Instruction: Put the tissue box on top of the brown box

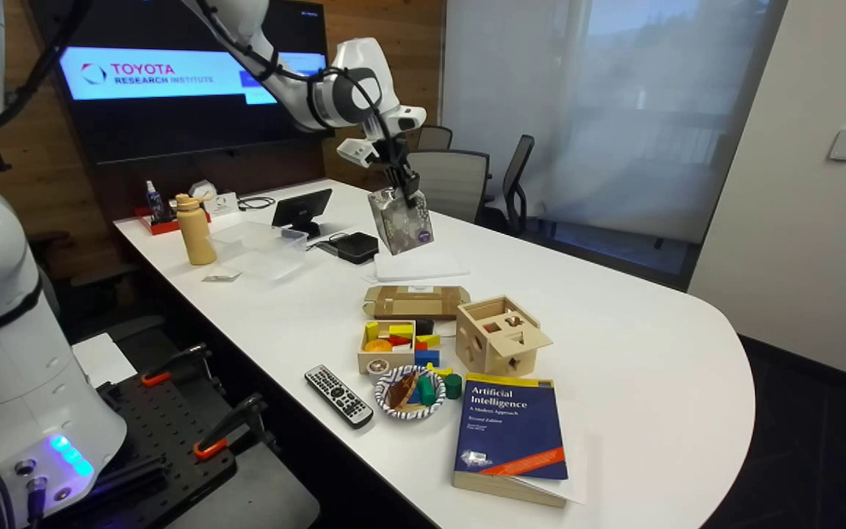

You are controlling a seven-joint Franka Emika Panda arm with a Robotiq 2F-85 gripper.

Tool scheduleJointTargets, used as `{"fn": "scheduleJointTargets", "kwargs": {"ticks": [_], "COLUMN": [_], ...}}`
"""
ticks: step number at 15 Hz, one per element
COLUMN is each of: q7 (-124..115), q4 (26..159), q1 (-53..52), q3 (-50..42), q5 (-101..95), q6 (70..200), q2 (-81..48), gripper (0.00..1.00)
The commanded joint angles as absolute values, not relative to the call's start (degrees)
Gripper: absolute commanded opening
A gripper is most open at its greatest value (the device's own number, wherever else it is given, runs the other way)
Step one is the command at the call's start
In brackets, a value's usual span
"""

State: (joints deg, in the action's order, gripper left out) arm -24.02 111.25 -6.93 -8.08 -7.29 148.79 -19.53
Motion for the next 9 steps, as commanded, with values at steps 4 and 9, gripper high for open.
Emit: {"fn": "scheduleJointTargets", "kwargs": {"ticks": [4, 9], "q7": [-22.5, -22.8], "q4": [90.7, 77.5], "q1": [-3.7, -2.5], "q3": [-7.0, -6.7], "q5": [-3.0, 0.0], "q6": [145.1, 139.9], "q2": [-36.2, -47.4], "gripper": [0.02, 0.02]}}
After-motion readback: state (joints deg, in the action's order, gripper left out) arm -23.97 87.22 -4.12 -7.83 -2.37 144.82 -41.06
